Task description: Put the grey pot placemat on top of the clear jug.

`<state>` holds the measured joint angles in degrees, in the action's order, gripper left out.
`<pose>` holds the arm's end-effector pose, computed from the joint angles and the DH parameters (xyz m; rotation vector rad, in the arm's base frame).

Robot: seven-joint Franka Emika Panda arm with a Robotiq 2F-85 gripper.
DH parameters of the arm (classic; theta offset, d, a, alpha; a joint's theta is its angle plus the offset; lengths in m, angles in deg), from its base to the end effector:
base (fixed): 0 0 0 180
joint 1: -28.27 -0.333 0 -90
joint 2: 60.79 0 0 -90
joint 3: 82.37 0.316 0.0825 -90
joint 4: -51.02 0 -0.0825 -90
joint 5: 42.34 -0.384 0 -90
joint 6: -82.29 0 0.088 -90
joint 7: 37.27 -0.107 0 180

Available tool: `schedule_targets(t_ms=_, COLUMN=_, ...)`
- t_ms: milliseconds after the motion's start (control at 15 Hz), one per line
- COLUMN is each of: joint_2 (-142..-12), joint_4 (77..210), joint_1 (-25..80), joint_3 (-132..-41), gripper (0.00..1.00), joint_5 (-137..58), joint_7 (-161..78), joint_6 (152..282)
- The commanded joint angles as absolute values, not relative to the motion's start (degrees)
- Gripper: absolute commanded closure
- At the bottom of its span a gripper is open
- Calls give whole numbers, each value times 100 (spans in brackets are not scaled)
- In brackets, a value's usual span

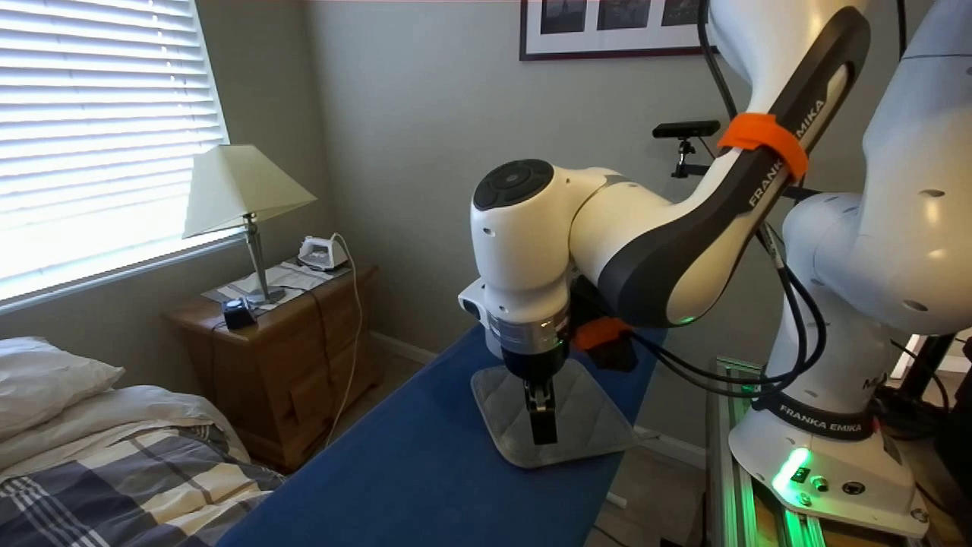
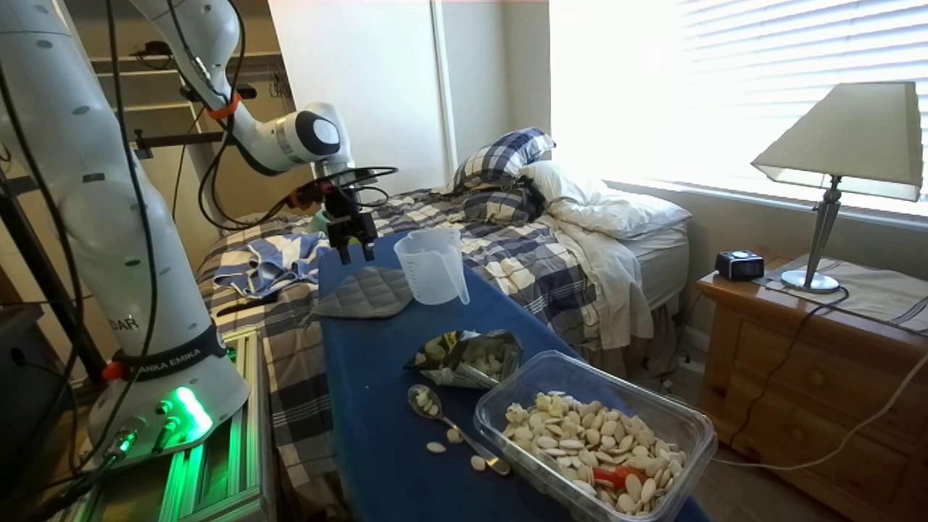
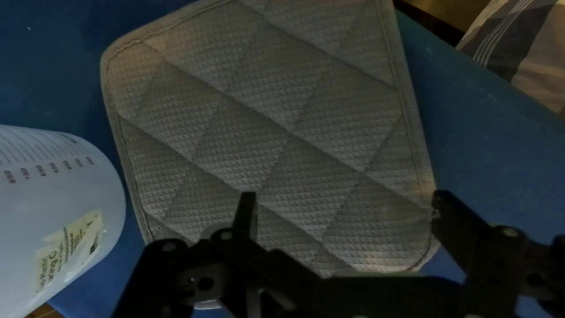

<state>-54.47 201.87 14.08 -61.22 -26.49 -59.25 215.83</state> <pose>0.3336 0.2267 0.2671 2.7818 0.6202 -0.1032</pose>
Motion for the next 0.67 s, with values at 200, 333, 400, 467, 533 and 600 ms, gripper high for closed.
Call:
schedule_targets(t_ms=200, joint_2=-6125, joint_4=19869, joint_1=1197, joint_3=-6041, gripper=0, joint_5=-1932, joint_7=-6845, joint_6=21837)
schedule_targets(t_ms=333, joint_2=-6282, joint_4=19777, joint_1=1124, joint_3=-6078, gripper=0, joint_5=-1662, joint_7=-7068, joint_6=21798)
schedule_targets(t_ms=400, joint_2=-6353, joint_4=19732, joint_1=1088, joint_3=-6106, gripper=0, joint_5=-1588, joint_7=-7124, joint_6=21794)
schedule_targets(t_ms=467, joint_2=-6417, joint_4=19691, joint_1=1055, joint_3=-6131, gripper=0, joint_5=-1514, joint_7=-7187, joint_6=21780)
schedule_targets(t_ms=533, joint_2=-6472, joint_4=19655, joint_1=1025, joint_3=-6153, gripper=0, joint_5=-1464, joint_7=-7228, joint_6=21766)
schedule_targets(t_ms=600, joint_2=-6526, joint_4=19619, joint_1=999, joint_3=-6175, gripper=2, joint_5=-1427, joint_7=-7247, joint_6=21754)
